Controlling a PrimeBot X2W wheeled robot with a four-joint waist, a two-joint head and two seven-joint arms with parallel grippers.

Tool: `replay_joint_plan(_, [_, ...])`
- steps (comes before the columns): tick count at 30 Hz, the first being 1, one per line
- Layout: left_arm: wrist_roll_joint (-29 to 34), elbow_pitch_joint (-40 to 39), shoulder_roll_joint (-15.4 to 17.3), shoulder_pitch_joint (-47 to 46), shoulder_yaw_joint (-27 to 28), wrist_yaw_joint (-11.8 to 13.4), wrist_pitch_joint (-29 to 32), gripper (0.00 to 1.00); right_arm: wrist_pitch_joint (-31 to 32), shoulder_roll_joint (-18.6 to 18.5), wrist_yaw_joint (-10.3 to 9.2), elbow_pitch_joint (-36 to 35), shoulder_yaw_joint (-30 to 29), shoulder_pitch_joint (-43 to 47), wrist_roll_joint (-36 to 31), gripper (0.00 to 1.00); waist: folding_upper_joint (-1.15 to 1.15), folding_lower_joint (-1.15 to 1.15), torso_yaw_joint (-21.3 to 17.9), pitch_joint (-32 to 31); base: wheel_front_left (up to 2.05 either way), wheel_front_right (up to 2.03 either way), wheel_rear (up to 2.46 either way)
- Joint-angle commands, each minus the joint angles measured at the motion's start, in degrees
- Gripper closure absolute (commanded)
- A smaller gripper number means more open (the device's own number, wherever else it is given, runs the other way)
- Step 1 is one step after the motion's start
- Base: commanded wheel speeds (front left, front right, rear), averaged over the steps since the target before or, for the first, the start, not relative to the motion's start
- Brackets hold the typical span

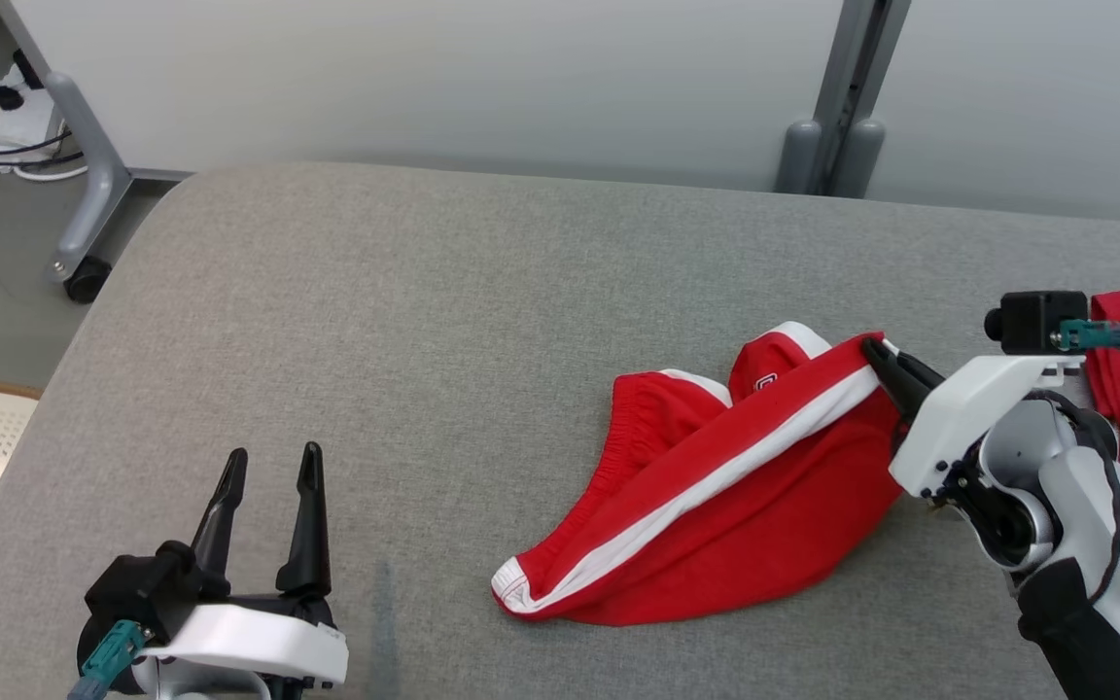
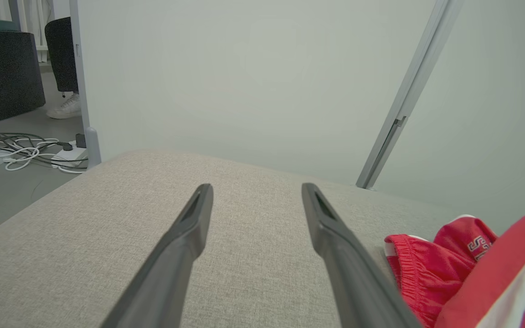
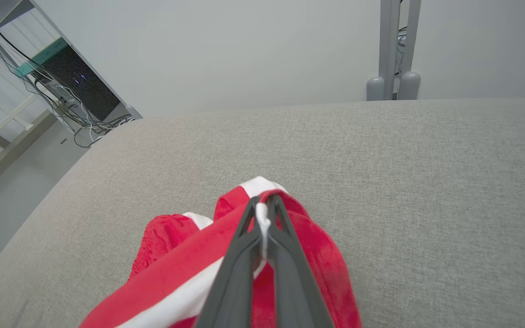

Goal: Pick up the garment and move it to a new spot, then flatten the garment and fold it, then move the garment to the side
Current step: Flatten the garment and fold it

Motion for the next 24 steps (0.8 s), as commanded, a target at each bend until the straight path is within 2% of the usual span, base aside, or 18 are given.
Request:
replay_joint_plan(1, [0.3,0.1,0.2,0.7,0.3,0.0,0.0,0.0,-0.1,-1.1,0.01,-1.8,-0.5,2.4,1.0,1.0,0.0,0.0,-1.7,-1.6,0.0,0.0,0.0])
replay_joint_plan(9, [0.7,0.0,0.4,3.0,1.2,0.1,0.0,0.0,5.9,-4.2,0.01,-16.4,-4.7,15.3,4.5,1.0,0.0,0.0,-6.6,-4.2,0.0,0.0,0.0])
replay_joint_plan(15, [0.4,-0.6,0.4,4.0,1.5,0.3,0.0,0.0,12.8,-5.5,0.01,-27.8,-10.4,25.8,3.6,1.0,0.0,0.0,-8.9,-4.3,0.0,0.0,0.0])
replay_joint_plan(19, [0.2,-1.1,0.4,4.0,1.6,0.4,0.0,0.0,19.2,-4.2,0.01,-35.9,-16.3,34.8,2.6,1.0,0.0,0.0,-10.0,-3.5,0.0,0.0,0.0])
replay_joint_plan(24, [0.2,-1.1,0.3,3.1,1.4,0.2,0.0,0.0,23.8,0.8,0.02,-40.4,-21.8,41.9,-0.1,1.0,0.0,0.0,-10.7,-2.2,0.0,0.0,0.0])
